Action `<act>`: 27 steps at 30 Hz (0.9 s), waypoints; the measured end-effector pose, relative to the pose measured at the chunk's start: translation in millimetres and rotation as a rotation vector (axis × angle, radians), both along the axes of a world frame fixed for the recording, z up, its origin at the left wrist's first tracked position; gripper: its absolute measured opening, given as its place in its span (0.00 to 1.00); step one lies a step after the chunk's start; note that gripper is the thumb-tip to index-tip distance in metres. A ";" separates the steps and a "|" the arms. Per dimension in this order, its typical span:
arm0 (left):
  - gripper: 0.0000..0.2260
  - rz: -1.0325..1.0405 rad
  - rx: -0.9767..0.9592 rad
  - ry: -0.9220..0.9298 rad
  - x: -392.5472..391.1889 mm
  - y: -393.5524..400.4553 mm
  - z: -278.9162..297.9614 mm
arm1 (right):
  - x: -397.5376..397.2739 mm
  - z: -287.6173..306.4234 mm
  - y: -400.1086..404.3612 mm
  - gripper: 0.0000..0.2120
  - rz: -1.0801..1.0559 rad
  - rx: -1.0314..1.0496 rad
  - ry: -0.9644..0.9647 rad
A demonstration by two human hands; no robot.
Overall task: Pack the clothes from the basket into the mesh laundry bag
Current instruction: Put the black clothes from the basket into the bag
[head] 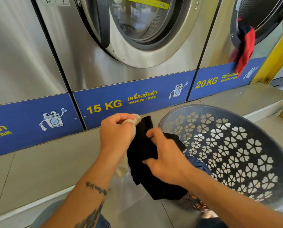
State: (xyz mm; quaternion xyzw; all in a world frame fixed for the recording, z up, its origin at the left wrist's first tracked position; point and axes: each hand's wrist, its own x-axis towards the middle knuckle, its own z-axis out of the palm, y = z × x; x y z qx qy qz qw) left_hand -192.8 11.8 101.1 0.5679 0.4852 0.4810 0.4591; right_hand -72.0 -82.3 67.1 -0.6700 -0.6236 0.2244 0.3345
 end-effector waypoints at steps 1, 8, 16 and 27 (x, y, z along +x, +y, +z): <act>0.15 0.000 -0.006 -0.037 -0.8 0.3 2.2 | -4.7 -6.4 -0.7 0.28 0.084 -0.016 -0.054; 0.13 -0.112 0.023 -0.042 0.1 -2.6 -0.5 | -6.6 -26.5 16.8 0.35 0.371 -0.161 -0.909; 0.16 -0.105 0.178 0.295 -2.7 6.8 -6.2 | 19.4 -19.1 12.0 0.42 0.064 -0.066 -0.788; 0.16 -0.217 0.238 0.366 -4.5 10.3 -13.3 | 34.7 -8.7 4.3 0.16 -0.127 -0.069 -0.507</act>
